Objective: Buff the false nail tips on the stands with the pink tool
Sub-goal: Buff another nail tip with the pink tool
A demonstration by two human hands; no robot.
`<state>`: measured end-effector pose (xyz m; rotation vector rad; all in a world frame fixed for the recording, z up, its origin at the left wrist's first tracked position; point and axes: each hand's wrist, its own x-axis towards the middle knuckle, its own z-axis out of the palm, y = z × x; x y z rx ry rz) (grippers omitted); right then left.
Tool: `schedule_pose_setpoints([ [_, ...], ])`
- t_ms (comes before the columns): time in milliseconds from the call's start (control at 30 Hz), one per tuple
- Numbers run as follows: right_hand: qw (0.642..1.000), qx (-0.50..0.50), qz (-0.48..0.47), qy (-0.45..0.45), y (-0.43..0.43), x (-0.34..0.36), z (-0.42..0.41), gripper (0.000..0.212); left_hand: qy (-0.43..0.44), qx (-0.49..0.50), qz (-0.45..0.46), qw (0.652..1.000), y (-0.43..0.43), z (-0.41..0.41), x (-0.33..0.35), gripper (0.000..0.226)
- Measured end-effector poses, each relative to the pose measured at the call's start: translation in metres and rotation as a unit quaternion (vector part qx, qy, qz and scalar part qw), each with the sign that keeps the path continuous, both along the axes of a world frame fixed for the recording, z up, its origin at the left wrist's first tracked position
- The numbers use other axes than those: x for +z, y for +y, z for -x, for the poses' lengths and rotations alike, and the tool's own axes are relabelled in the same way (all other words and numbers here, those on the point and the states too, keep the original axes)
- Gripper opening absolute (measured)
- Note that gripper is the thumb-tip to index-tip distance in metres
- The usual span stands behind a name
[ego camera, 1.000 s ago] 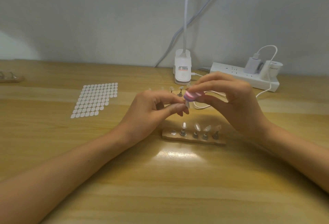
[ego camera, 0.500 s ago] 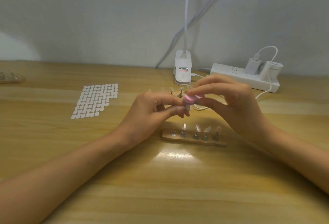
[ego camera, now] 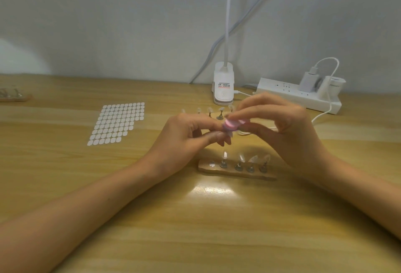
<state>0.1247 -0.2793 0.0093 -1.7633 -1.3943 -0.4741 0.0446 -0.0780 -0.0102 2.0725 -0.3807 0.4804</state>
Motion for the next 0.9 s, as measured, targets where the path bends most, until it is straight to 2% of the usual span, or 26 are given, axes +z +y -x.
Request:
schedule_pose_setpoints([
  [100,0.997,0.057,0.035,-0.041,0.002,-0.003,0.008,0.018,-0.001,-0.001,-0.002,1.0,0.0,0.0,-0.001,0.011],
  [200,0.998,0.053,0.001,-0.021,-0.001,-0.001,0.005,0.02,0.001,0.009,0.025,1.0,0.0,0.002,0.001,0.009],
  [367,0.993,-0.009,-0.071,0.096,-0.008,-0.007,0.0,0.02,0.002,0.026,0.07,0.997,0.0,0.004,0.002,0.012],
  [467,0.981,-0.008,-0.077,0.176,-0.007,-0.013,0.002,0.019,0.024,0.015,0.118,0.993,0.0,0.005,0.004,0.012],
  [533,0.979,-0.007,-0.073,0.188,-0.007,-0.014,0.002,0.018,0.037,0.011,0.139,0.99,0.001,0.006,0.005,0.018],
  [733,0.984,-0.003,-0.069,0.165,-0.005,-0.014,0.005,0.02,0.051,0.043,0.158,0.985,0.001,0.008,0.004,0.014],
  [900,0.997,-0.02,-0.046,0.058,-0.002,-0.008,0.003,0.021,0.056,0.031,0.138,0.988,-0.002,0.008,0.005,0.006],
])
